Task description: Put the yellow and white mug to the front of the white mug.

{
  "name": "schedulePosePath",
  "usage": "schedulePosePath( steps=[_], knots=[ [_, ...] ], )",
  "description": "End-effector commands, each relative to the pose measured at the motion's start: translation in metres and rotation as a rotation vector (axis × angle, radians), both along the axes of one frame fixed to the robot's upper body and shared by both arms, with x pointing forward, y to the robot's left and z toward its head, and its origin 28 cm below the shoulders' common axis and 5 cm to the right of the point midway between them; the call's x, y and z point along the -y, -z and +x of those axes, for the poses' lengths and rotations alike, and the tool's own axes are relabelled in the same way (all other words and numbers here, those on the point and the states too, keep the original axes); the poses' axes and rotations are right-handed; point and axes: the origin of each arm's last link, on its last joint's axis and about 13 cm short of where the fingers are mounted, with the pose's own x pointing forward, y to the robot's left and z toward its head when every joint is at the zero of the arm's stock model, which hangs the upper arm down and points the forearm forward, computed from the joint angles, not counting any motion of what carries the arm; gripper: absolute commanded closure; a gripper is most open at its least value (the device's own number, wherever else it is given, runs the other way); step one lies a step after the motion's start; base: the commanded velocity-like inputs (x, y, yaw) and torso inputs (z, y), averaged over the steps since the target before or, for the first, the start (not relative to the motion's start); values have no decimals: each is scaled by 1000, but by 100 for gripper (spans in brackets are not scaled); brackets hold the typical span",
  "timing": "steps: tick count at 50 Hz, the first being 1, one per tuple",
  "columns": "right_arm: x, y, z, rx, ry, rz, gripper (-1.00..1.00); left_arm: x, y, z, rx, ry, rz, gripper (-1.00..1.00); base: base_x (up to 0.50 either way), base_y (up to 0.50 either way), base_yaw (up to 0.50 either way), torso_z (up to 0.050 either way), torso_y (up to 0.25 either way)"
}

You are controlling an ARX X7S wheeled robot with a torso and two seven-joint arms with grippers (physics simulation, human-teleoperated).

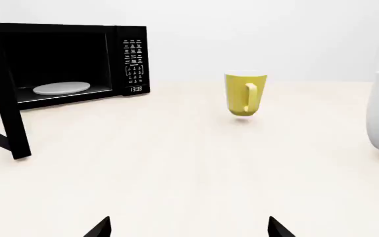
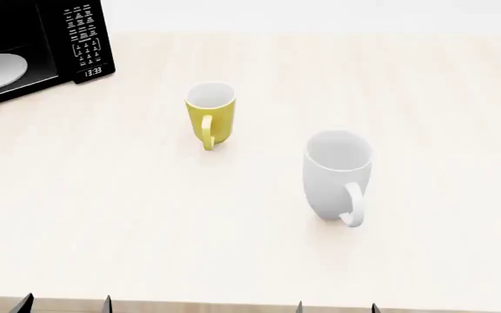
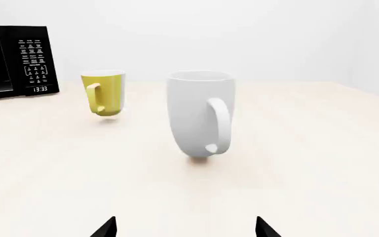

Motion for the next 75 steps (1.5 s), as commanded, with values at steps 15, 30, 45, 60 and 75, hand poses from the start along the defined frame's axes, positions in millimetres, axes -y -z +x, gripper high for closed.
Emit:
schedulePosePath(
  steps=[15, 30, 45, 60, 75],
  knots=[
    [9, -6, -2, -20, 63, 54, -100, -1, -3, 1, 21, -4, 13, -100, 0, 0, 0, 0, 0],
    [65, -24, -32, 21, 305, 72, -100, -10, -10, 3, 44, -28, 27, -100, 0, 0, 0, 0, 0],
    [68, -24, -36, 76, 289, 108, -100, -14, -13, 3, 62, -39, 28, -100, 147, -16, 0, 0, 0],
    [71, -25, -39, 100, 305, 205, -100, -14, -12, 3, 52, -42, 22, -100, 499, -137, 0, 0, 0],
    [71, -23, -40, 90, 294, 160, -100, -14, -11, 3, 52, -38, 18, -100, 193, -456, 0, 0, 0]
  ],
)
